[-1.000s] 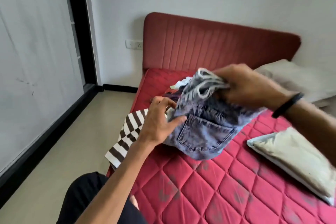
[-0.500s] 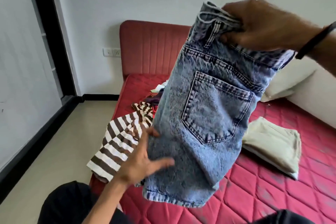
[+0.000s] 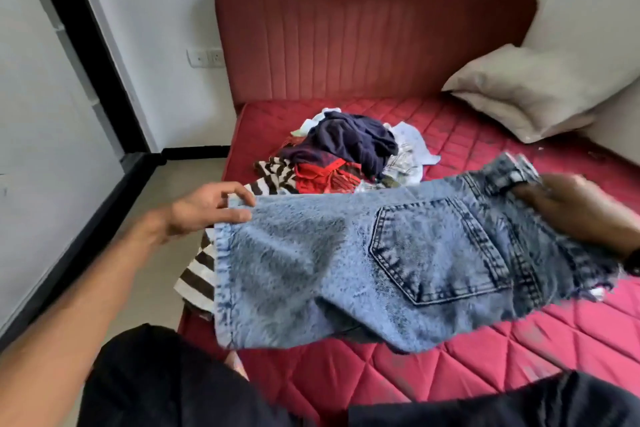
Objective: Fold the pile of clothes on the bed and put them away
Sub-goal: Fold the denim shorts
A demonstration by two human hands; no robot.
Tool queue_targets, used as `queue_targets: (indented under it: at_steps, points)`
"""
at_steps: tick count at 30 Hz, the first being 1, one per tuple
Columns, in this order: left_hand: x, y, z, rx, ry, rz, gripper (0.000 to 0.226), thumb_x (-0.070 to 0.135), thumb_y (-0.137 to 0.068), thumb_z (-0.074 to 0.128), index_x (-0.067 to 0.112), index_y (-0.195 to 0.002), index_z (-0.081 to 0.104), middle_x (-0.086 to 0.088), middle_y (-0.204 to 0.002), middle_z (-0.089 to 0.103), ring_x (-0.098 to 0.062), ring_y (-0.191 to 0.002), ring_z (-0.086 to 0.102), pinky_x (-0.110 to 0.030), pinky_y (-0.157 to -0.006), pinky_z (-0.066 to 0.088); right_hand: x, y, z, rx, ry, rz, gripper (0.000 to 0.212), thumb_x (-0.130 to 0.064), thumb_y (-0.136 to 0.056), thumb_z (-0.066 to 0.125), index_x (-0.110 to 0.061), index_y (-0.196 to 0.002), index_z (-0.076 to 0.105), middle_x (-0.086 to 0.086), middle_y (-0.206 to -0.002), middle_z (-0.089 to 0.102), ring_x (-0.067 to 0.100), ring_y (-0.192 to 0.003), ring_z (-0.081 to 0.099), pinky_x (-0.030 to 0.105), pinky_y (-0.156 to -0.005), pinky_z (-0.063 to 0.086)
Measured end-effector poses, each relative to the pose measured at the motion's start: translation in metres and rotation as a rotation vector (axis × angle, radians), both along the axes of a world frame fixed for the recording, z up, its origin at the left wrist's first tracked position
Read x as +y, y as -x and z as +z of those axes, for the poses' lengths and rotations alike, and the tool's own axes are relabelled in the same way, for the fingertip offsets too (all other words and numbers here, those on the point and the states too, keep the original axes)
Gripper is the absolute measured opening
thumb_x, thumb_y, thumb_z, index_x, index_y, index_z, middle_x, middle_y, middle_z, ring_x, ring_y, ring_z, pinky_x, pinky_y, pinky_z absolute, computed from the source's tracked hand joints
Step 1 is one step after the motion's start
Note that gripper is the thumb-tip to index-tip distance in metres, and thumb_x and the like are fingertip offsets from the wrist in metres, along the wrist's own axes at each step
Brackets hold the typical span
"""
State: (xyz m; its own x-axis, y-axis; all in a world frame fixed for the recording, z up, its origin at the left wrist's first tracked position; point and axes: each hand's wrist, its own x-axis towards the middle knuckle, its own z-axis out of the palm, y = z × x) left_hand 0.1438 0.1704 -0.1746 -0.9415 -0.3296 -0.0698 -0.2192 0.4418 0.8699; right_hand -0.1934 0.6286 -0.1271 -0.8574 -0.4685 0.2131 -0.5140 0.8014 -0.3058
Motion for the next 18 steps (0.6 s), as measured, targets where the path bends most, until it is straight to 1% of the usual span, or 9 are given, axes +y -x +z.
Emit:
queue_targets:
  at_steps: [2,4,5,6,8,10,12,15,18]
  points:
    - [-0.002,0.036,-0.042,-0.139,0.196,0.140,0.039,0.038,-0.080,0.087,0.026,-0.112,0.069,-0.002,-0.103,0.070,-0.011,-0.084,0.062,-0.024,-0.077,0.051,0.005,-0.001,-0.059,-0.112,0.069,-0.126,0.035,-0.048,-0.095,0.067,-0.013,-0.096,0.067,0.022,-0.090,0.072,0.035,-0.080,0.063,0.042,-0.073,0.046]
    - [0.017,0.058,-0.098,-0.246,0.444,0.340,0.043,0.043,-0.081,0.084,0.032,-0.118,0.066,-0.006,-0.118,0.065,-0.023,-0.104,0.065,-0.035,-0.091,0.052,0.006,-0.011,-0.113,-0.149,0.106,-0.178,0.034,-0.030,-0.090,0.077,-0.005,-0.111,0.066,0.029,-0.100,0.072,0.043,-0.092,0.067,0.045,-0.077,0.046]
    - [0.035,0.062,-0.125,-0.235,0.478,0.411,0.038,0.047,-0.083,0.080,0.032,-0.114,0.065,-0.005,-0.117,0.065,-0.026,-0.108,0.064,-0.038,-0.093,0.052,0.008,-0.011,-0.140,-0.137,0.105,-0.155,0.037,-0.028,-0.086,0.080,-0.005,-0.112,0.067,0.028,-0.100,0.072,0.044,-0.092,0.068,0.045,-0.077,0.047]
    - [0.055,0.061,-0.150,-0.226,0.457,0.468,0.036,0.053,-0.084,0.075,0.031,-0.110,0.064,-0.004,-0.114,0.065,-0.027,-0.108,0.064,-0.040,-0.093,0.052,0.008,-0.018,-0.162,-0.165,0.068,-0.154,0.040,-0.030,-0.083,0.084,-0.007,-0.112,0.068,0.025,-0.100,0.071,0.043,-0.091,0.068,0.045,-0.077,0.049]
    - [0.096,0.044,-0.179,-0.232,0.417,0.576,0.043,0.063,-0.085,0.069,0.027,-0.108,0.061,-0.005,-0.109,0.066,-0.030,-0.109,0.061,-0.041,-0.091,0.049,0.010,-0.031,-0.198,-0.218,0.008,-0.116,0.049,-0.050,-0.076,0.085,-0.020,-0.112,0.070,0.018,-0.104,0.069,0.040,-0.094,0.067,0.046,-0.082,0.052]
    - [0.122,0.023,-0.195,-0.281,0.406,0.637,0.053,0.069,-0.083,0.067,0.024,-0.110,0.058,-0.006,-0.107,0.067,-0.032,-0.108,0.062,-0.041,-0.088,0.047,0.016,-0.037,-0.226,-0.233,-0.120,-0.128,0.065,-0.079,-0.066,0.076,-0.035,-0.114,0.069,0.011,-0.112,0.066,0.038,-0.103,0.061,0.047,-0.089,0.051]
    - [0.128,0.008,-0.196,-0.326,0.318,0.658,0.058,0.072,-0.077,0.072,0.026,-0.109,0.059,0.000,-0.100,0.069,-0.029,-0.098,0.067,-0.039,-0.083,0.051,0.023,-0.033,-0.240,-0.227,-0.170,-0.114,0.078,-0.095,-0.057,0.065,-0.043,-0.115,0.065,0.006,-0.114,0.064,0.036,-0.108,0.058,0.047,-0.092,0.049]
    - [0.120,-0.002,-0.191,-0.265,0.154,0.674,0.057,0.073,-0.063,0.083,0.028,-0.094,0.067,0.006,-0.081,0.070,-0.020,-0.074,0.070,-0.043,-0.077,0.058,0.024,-0.023,-0.237,-0.277,-0.125,-0.203,0.079,-0.092,-0.051,0.072,-0.042,-0.111,0.061,0.011,-0.112,0.061,0.039,-0.111,0.058,0.051,-0.092,0.050]
    - [0.119,-0.002,-0.191,-0.118,0.095,0.695,0.054,0.072,-0.055,0.077,0.035,-0.093,0.070,0.002,-0.080,0.073,-0.020,-0.068,0.071,-0.044,-0.070,0.059,0.022,-0.022,-0.228,-0.273,0.024,-0.222,0.058,-0.072,-0.054,0.070,-0.031,-0.094,0.063,0.016,-0.103,0.069,0.038,-0.100,0.066,0.049,-0.083,0.056]
